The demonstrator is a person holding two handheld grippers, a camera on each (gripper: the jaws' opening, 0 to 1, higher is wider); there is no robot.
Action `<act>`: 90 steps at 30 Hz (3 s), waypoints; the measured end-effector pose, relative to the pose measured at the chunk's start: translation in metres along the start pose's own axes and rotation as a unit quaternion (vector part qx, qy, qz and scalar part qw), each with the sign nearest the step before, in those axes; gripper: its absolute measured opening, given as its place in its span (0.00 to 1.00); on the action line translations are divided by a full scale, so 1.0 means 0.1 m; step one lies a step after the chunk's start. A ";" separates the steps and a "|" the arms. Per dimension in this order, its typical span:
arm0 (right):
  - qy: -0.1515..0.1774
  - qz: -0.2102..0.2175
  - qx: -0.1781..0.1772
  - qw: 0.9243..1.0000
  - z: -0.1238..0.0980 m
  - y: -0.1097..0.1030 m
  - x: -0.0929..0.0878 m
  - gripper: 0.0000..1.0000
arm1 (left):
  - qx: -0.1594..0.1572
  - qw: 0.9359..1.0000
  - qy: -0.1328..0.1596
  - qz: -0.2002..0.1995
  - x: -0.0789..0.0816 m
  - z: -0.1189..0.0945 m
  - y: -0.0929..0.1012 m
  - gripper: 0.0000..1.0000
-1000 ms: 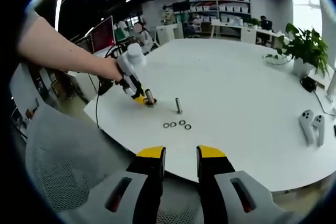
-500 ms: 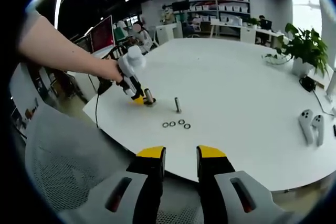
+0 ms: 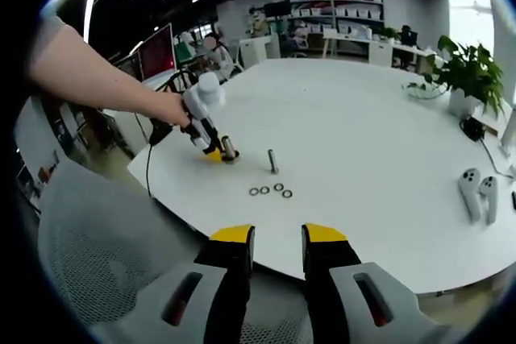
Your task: Place the washer onto the threaded stud by aligning its center hole with the stud, sliding it down to the base, and recovering from edge contact or off-axis alignment until the washer reaches the visible bottom stop.
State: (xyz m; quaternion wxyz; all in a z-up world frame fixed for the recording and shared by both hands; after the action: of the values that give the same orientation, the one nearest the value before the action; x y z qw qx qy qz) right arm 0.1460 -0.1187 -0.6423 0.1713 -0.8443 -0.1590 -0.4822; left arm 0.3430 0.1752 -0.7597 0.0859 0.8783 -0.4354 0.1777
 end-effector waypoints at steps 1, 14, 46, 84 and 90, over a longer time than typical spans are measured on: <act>0.000 0.000 0.000 1.000 0.00 0.00 0.00 0.26 | 0.000 1.000 -0.001 0.000 0.00 0.00 0.00 0.25; -0.004 -0.003 0.003 1.000 0.01 -0.01 -0.01 0.25 | 0.000 0.999 0.003 -0.032 -0.13 -0.08 0.06 0.00; -0.008 -0.006 0.000 1.000 0.00 0.00 -0.01 0.24 | -0.054 0.989 0.008 0.140 0.15 0.06 0.00 0.22; -0.009 -0.008 0.005 1.000 0.00 -0.01 -0.02 0.24 | 0.020 0.998 0.045 -0.043 -0.44 -0.19 0.23 0.23; -0.009 -0.008 0.006 1.000 0.00 -0.02 -0.01 0.24 | 0.025 0.997 0.036 -0.062 -0.44 -0.19 0.25 0.25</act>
State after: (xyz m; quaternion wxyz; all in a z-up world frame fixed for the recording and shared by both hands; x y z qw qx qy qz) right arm 0.1445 -0.1173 -0.6434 0.1710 -0.8463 -0.1695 -0.4752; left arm 0.2940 0.1979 -0.7596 0.0905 0.8983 -0.3724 0.2148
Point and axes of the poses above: the point that each gripper's makers call its tool centre point, and the gripper's own axes: z roughly forward along the fingers, y roughly to its right, x roughly out of its top, the point moved 8 cm from there along -z, roughly backward along the fingers, and after that the axes turned 13 degrees about y, right-handed, at the moved point
